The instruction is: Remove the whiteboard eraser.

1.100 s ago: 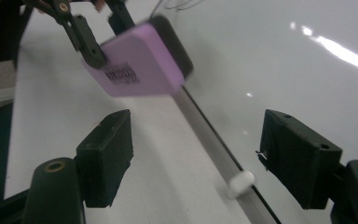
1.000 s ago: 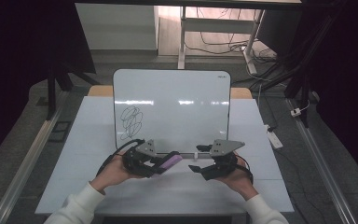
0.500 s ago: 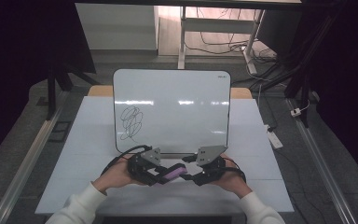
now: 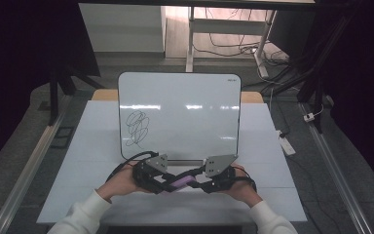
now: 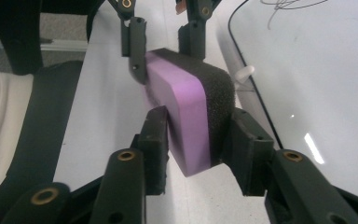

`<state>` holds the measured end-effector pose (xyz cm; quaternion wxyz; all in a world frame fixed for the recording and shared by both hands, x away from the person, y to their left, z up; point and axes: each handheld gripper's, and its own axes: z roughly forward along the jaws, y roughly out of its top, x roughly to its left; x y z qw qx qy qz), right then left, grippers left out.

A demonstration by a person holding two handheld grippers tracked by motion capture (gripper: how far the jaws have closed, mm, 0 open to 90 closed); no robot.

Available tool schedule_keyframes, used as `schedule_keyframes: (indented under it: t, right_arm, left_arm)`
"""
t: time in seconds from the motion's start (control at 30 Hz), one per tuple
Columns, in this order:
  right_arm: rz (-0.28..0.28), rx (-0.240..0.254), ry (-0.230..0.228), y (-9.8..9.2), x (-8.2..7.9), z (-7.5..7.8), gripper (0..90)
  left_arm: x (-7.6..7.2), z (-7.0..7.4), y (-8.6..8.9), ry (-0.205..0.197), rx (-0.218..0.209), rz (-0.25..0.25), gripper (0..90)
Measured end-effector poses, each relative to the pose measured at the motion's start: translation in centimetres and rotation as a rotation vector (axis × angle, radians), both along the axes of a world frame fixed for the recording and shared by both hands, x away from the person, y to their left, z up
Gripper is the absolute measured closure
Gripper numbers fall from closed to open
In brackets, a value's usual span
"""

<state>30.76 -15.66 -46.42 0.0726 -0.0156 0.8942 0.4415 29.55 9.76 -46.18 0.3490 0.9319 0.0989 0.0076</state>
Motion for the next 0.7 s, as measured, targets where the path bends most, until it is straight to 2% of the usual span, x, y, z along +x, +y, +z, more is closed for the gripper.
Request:
schedule_keyframes:
  t: [0.1,0.13,0.2,0.23,0.27,0.4,0.43,0.47,0.57,0.6,0.67,0.7]
  right_arm:
    - [-0.027,0.032,0.012,-0.2,0.2,-0.1,64.0]
    - [-0.052,0.036,0.021,-0.4,0.4,-0.1,64.5]
    - [-0.067,0.047,0.036,-0.6,0.6,-0.1,64.8]
    - [-0.067,0.047,0.036,-0.6,0.6,-0.1,64.8]
    - [-0.095,0.061,0.05,-0.8,0.8,-0.1,65.0]
    - [-0.163,0.091,0.095,-1.2,1.3,-0.1,65.2]
    - [-0.163,0.091,0.095,-1.2,1.3,-0.1,65.2]
    - [-0.197,0.104,0.129,-1.2,1.5,-0.1,65.2]
    - [-0.238,0.132,0.18,-1.3,1.7,-0.2,65.3]
    - [-0.238,0.132,0.18,-1.3,1.7,-0.2,65.3]
    - [-0.255,0.153,0.216,-1.4,1.8,-0.1,65.4]
    - [-0.273,0.166,0.25,-1.3,1.9,-0.1,65.4]
  left_arm:
    - [-0.2,0.2,0.1,-0.036,-0.007,0.027,49.7]
    - [-0.3,0.2,0.1,-0.053,-0.003,0.04,42.1]
    - [-0.5,0.3,0.1,-0.094,-0.004,0.074,35.6]
    - [-0.6,0.4,0.2,-0.119,-0.005,0.091,35.6]
    - [-0.7,0.4,0.3,-0.137,-0.009,0.11,30.6]
    - [-1.3,0.7,1.2,-0.196,-0.063,0.189,26.9]
    - [-1.4,0.7,1.3,-0.214,-0.072,0.209,26.9]
    - [-1.6,0.7,1.5,-0.229,-0.08,0.225,26.2]
    - [-2.1,0.4,1.6,-0.273,-0.092,0.269,25.9]
    - [-2.3,0.3,1.6,-0.289,-0.091,0.28,25.9]
    - [-2.6,0.0,1.5,-0.31,-0.093,0.296,26.0]
    - [-2.8,-0.1,1.4,-0.319,-0.092,0.3,26.1]
